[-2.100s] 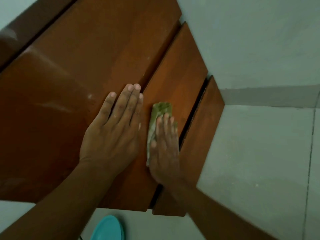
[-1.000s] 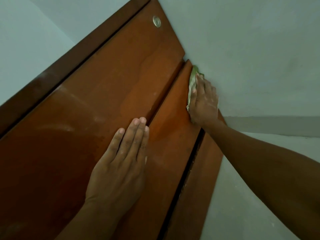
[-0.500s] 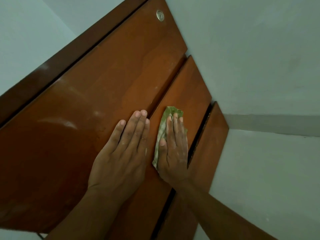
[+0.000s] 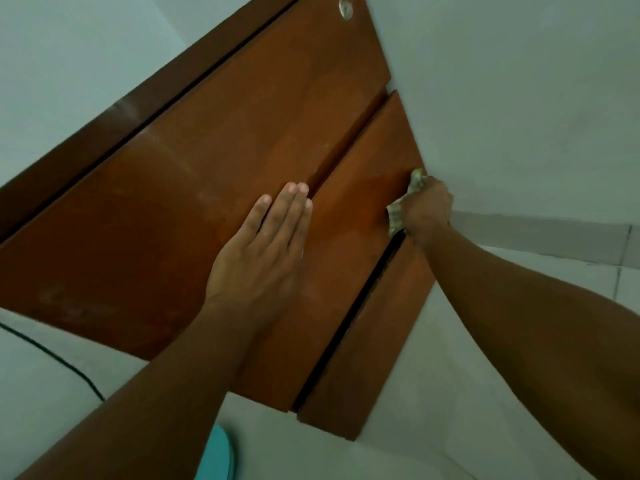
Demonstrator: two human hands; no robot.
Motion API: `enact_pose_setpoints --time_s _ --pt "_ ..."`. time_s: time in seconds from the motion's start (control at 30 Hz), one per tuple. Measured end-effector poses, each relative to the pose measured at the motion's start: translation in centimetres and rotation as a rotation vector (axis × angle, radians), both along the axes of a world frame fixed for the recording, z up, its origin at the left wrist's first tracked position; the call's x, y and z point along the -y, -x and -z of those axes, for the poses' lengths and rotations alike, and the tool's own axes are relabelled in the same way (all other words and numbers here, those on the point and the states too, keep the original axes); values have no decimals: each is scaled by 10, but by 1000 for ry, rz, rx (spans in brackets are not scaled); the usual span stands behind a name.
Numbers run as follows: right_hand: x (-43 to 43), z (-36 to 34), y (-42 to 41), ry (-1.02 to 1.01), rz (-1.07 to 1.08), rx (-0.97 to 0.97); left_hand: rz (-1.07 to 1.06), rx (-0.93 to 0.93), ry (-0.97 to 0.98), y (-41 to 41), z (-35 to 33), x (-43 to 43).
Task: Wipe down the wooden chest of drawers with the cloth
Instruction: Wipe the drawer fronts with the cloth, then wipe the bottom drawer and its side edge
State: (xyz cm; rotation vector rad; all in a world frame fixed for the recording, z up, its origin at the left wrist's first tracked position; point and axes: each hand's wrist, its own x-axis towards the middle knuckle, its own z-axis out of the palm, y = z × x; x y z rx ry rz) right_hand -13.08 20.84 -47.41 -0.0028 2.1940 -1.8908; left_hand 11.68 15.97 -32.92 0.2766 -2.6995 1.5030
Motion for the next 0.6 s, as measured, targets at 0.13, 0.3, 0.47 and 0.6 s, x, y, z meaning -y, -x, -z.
enact_pose_setpoints --time_s 0.13,0.3,0.47,0.6 --pt "-28 8 -18 218 36 291 -31 35 -130 -17 14 -6" --pt "-41 19 -100 226 -81 247 -68 -46 -392 -83 71 -22" --pt "-49 10 -159 178 -276 -86 -232 -103 -658 -159 143 -49" --pt "-59 10 -173 133 -347 -260 -348 -188 -874 -181 188 -77"
